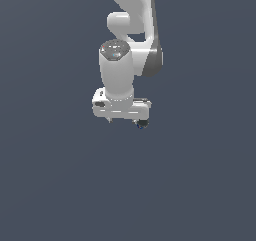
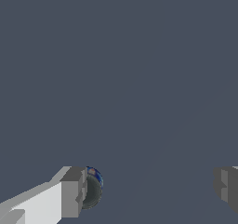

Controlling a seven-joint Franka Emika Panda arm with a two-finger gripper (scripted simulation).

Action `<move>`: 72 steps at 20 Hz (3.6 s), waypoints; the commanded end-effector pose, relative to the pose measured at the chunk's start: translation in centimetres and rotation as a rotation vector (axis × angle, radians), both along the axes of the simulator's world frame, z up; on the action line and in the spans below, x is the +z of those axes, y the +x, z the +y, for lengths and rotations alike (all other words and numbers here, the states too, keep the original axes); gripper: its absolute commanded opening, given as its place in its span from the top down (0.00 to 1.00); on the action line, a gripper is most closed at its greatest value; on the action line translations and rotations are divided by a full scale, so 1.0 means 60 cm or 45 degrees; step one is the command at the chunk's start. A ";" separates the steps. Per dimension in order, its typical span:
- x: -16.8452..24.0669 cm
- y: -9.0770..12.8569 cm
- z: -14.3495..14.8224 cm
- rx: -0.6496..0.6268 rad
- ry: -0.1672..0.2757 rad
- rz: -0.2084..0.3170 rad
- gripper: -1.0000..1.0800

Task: Pick up the object and move it to a goal position.

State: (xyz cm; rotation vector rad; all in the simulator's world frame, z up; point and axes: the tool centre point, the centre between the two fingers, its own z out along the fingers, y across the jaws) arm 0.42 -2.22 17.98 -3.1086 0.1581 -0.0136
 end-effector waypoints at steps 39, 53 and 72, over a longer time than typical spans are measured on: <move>-0.180 -0.153 0.152 0.579 -0.041 0.004 0.04; -0.210 -0.172 0.168 0.634 -0.039 0.005 0.04; -0.277 -0.174 0.169 0.638 -0.039 0.004 1.00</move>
